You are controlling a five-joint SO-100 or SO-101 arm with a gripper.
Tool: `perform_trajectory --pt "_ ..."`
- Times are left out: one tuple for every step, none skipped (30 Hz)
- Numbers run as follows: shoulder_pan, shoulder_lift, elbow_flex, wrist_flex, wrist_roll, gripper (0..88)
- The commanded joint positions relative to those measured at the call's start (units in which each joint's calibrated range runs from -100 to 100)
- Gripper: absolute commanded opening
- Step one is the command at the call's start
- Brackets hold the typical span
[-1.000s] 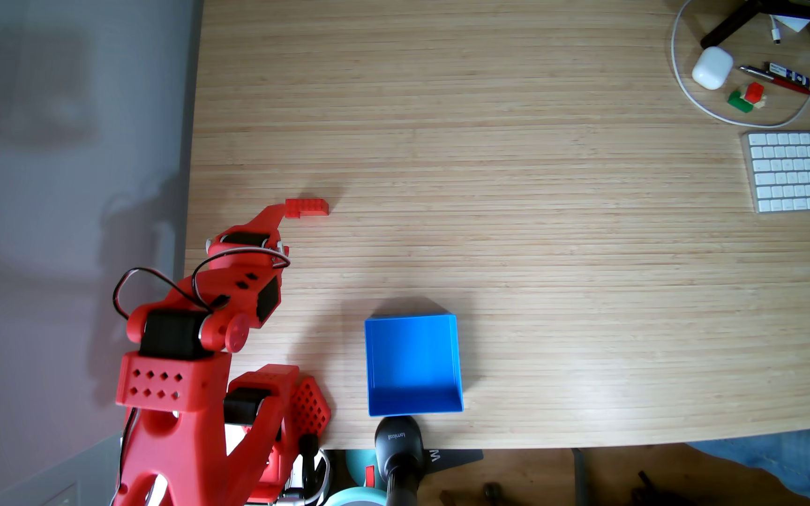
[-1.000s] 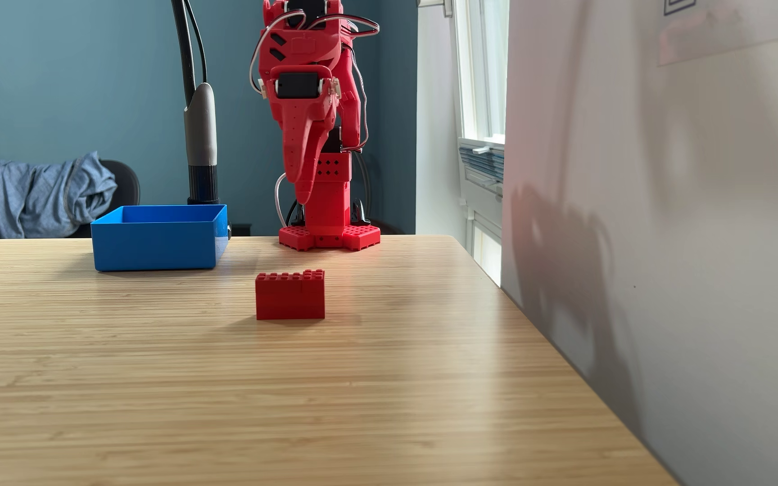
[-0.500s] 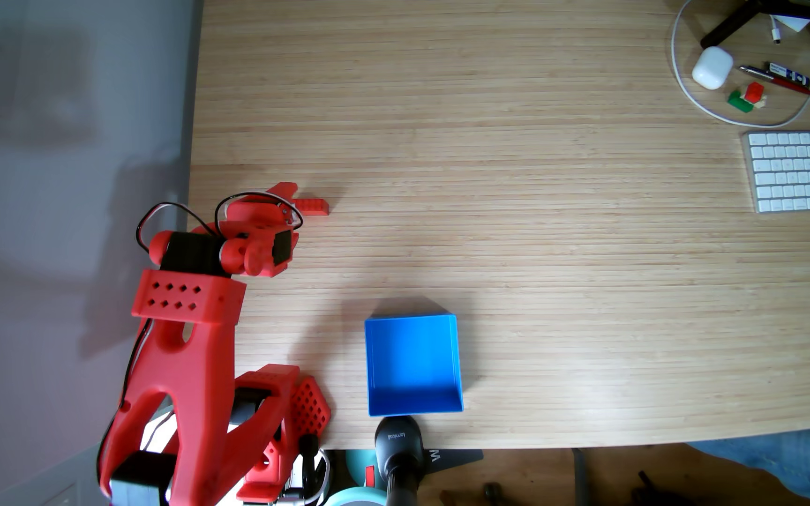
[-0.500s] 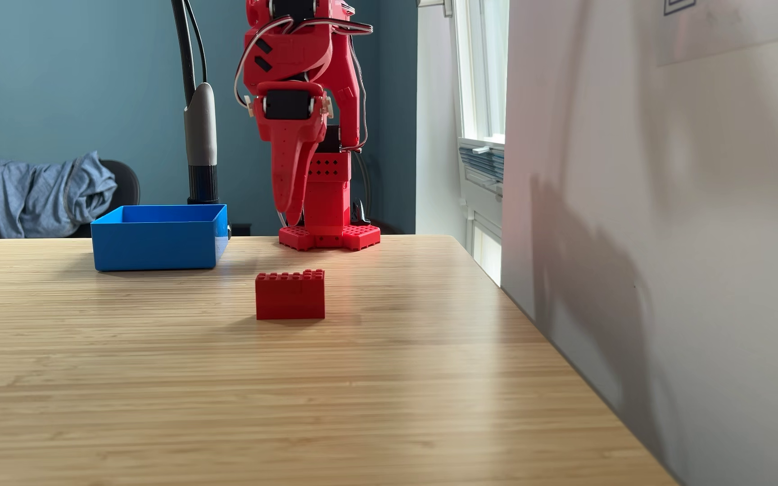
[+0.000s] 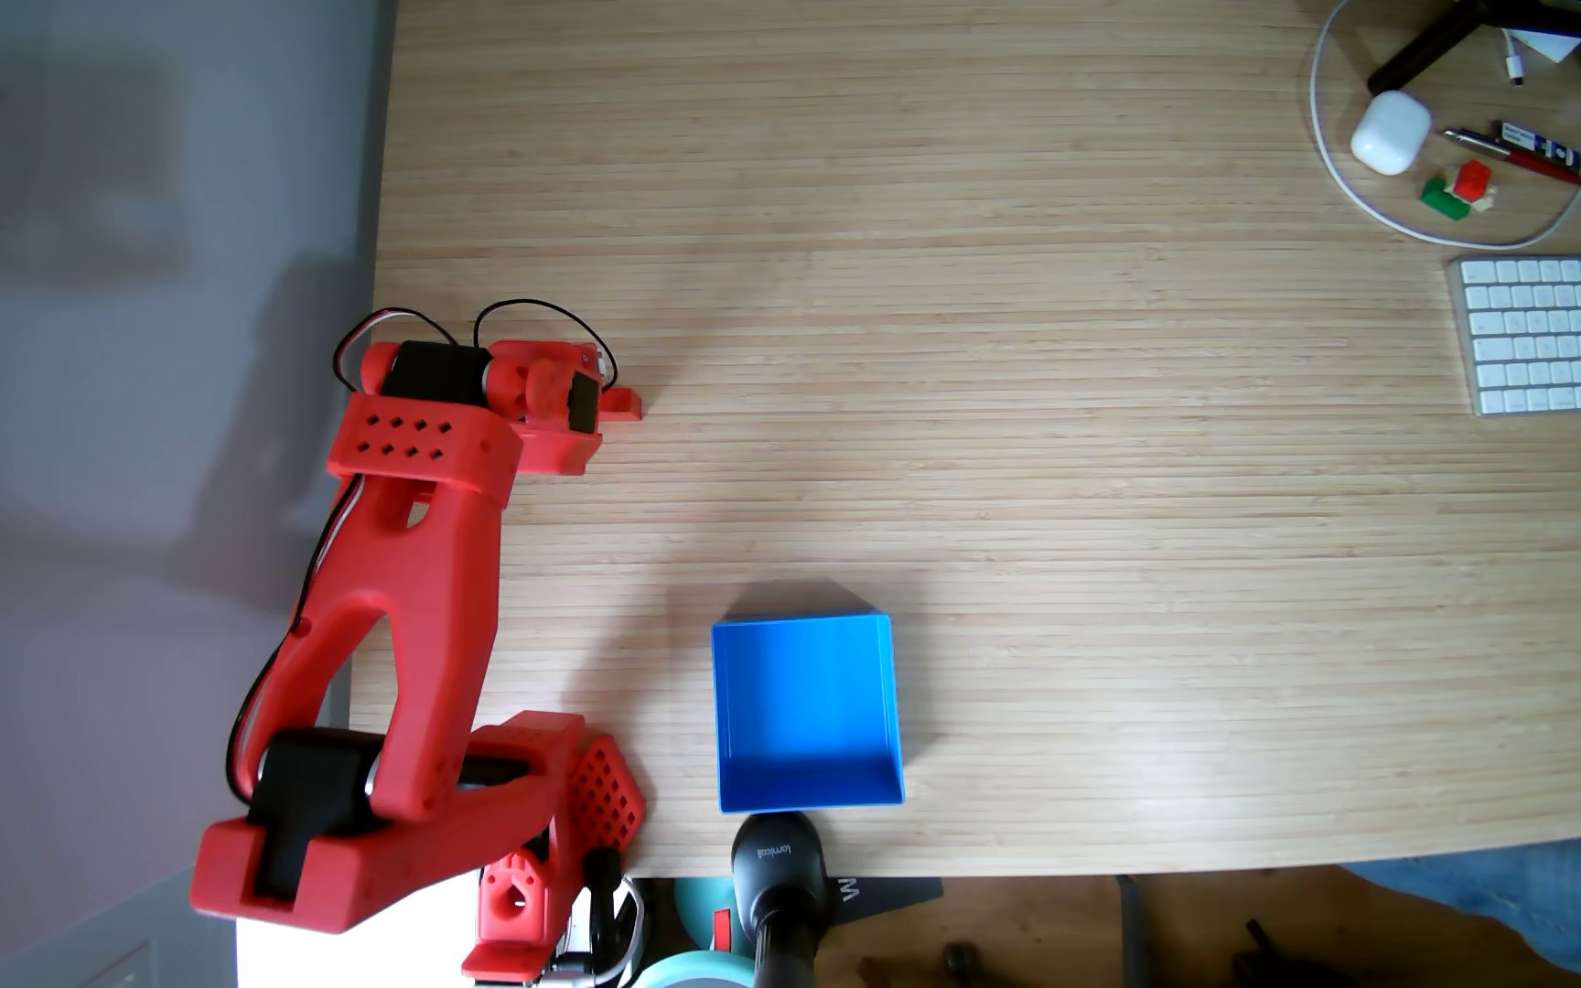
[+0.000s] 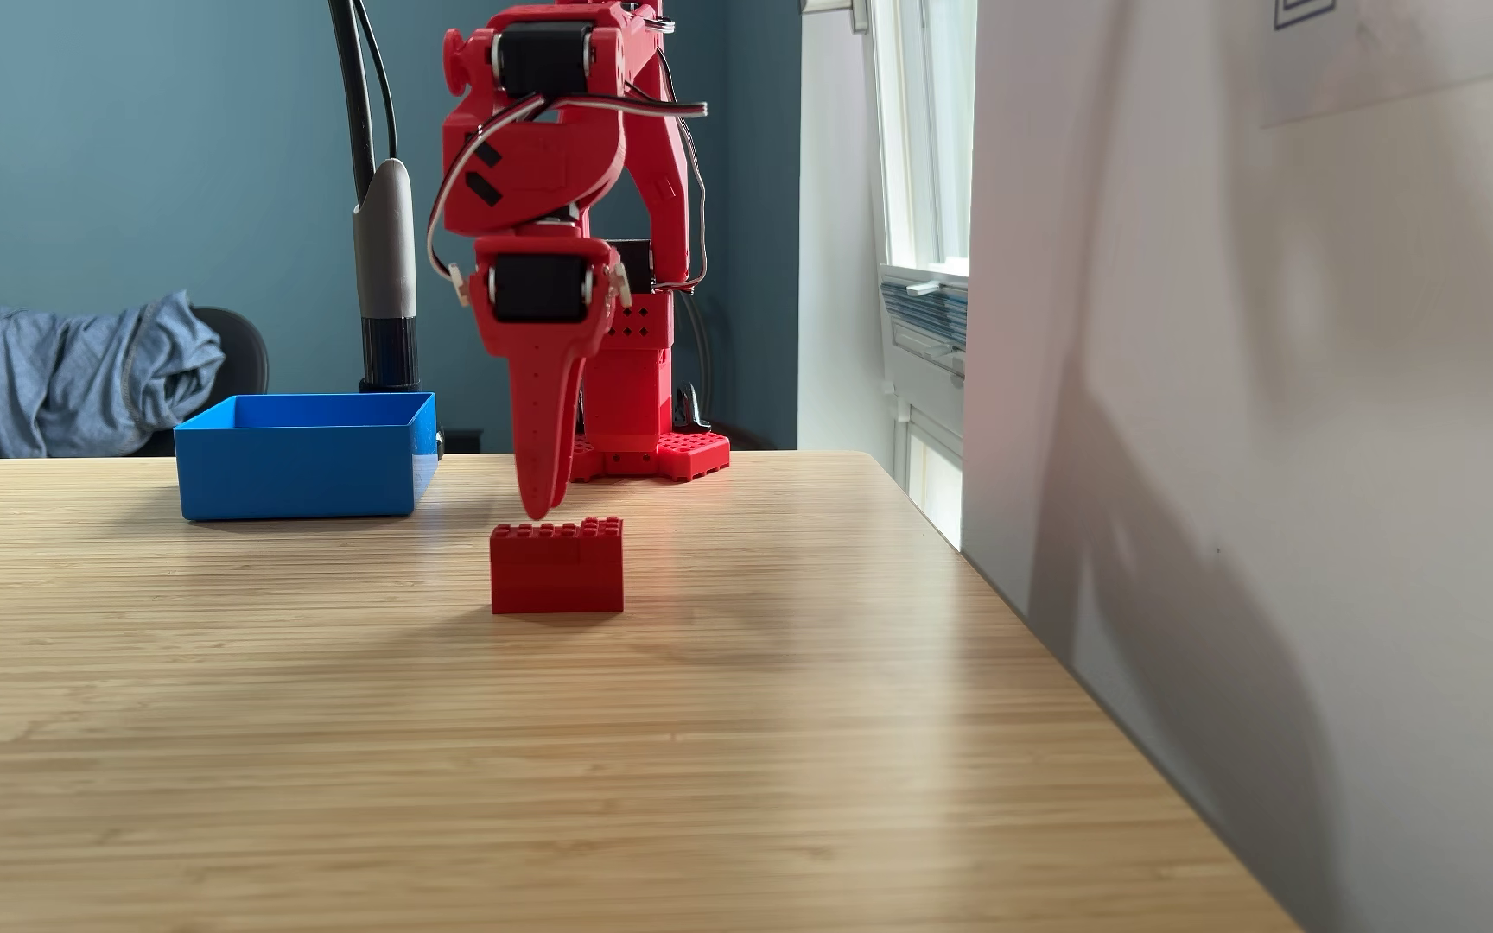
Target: Put the red lego brick in blue bin
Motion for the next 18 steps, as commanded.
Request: perform_trajectory --pt "-0.34 2.04 -6.31 0.63 0.2 24.4" --pt "-0.41 2.95 -6.95 0.63 0.2 24.1" --pt "-0.48 3.86 -7.58 0.63 0.24 23.8" --pt "-0.56 4.69 -8.03 0.63 0.24 23.3" --pt "-0.63 5.43 -8.49 0.63 0.24 22.9" --pt "-0.63 6.09 -8.85 0.63 0.24 22.5" --pt "-0.77 6.67 -9.21 0.63 0.15 22.1" --pt "-0.84 7.17 -9.49 0.63 0.15 21.7" --pt "-0.92 7.67 -9.67 0.63 0.15 21.2" --pt "-0.99 8.17 -9.94 0.55 0.1 20.6" --pt "-1.06 8.58 -10.21 0.55 0.0 19.6" --pt "-1.13 9.08 -10.58 0.55 -0.15 17.6" --pt "-1.13 9.41 -10.85 0.55 -0.34 15.5" --pt "-1.13 9.66 -11.12 0.55 -0.49 13.6" --pt "-1.21 9.91 -11.39 0.55 -0.73 11.6" --pt "-1.21 9.99 -11.57 0.46 -0.98 9.3" --pt "-1.21 10.15 -11.76 0.46 -1.17 7.8" --pt "-1.28 10.15 -11.85 0.3 -1.27 6.2"
